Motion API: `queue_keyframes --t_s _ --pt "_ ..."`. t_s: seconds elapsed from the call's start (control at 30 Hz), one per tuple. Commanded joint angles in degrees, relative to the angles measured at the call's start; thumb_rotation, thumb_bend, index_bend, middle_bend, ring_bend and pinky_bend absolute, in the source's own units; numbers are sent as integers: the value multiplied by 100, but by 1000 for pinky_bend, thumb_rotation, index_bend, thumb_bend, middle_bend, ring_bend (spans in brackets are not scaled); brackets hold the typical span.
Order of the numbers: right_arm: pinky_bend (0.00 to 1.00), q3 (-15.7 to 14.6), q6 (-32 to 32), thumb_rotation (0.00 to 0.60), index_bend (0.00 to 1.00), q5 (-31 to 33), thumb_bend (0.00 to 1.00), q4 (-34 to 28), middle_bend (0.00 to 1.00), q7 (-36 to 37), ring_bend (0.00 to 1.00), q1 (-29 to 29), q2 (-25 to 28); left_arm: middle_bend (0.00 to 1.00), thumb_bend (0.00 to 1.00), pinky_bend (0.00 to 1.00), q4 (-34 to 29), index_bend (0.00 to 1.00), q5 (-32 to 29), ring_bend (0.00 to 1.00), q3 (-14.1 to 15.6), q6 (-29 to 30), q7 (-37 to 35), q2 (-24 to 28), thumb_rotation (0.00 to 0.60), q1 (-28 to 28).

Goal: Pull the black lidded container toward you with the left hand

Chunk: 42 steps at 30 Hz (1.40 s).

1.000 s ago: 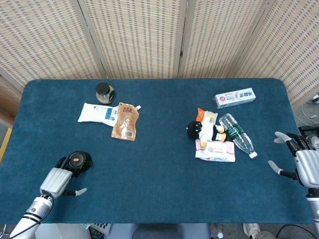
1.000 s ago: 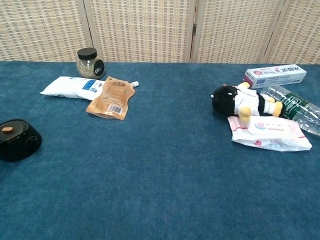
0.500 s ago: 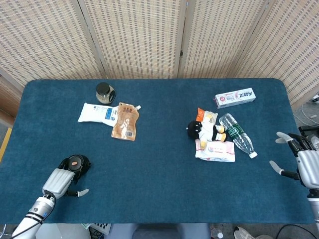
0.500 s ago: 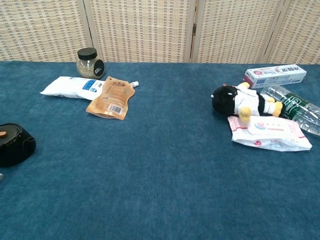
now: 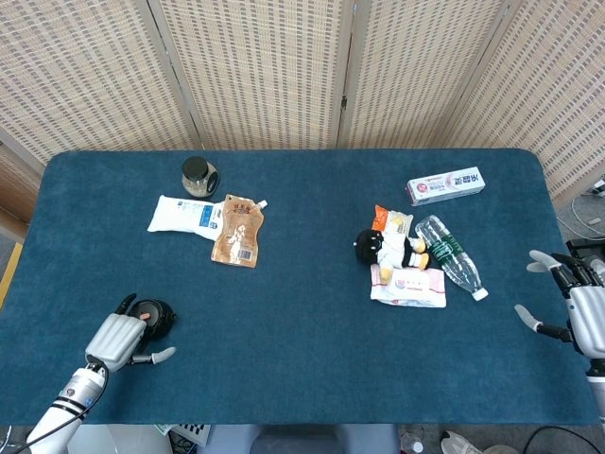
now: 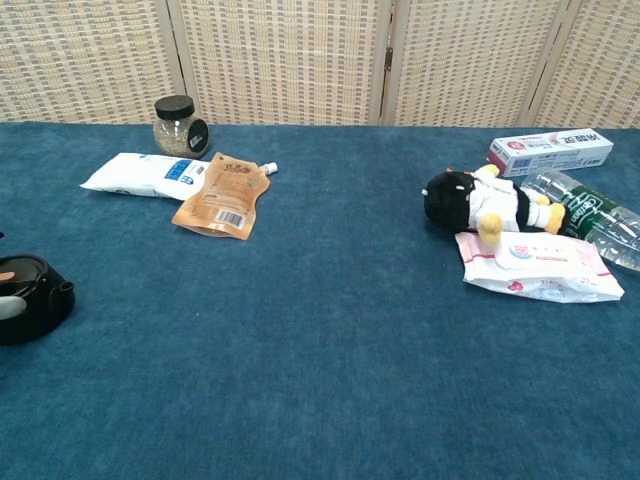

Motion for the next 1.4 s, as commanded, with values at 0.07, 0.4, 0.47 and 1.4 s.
queue_keyframes --t_s 0.07,0.4,0.47,1.4 --pt "149 4 2 600 188 3 246 21 332 22 160 -3 -8 976 58 0 6 867 19 753 -61 55 -101 -16 0 -13" --pt "149 10 6 600 188 19 245 62 332 64 160 -18 -18 1000 58 0 -159 951 -151 832 -285 324 -149 -116 76 27" --pt "149 7 15 600 188 22 246 69 333 68 160 -27 -25 1000 58 0 -214 964 -177 844 -321 396 -160 -121 78 49" --pt "149 -4 85 600 188 47 246 97 333 101 160 -126 -45 1000 285 175 -235 1000 -295 926 -763 1292 -389 -500 268 312"
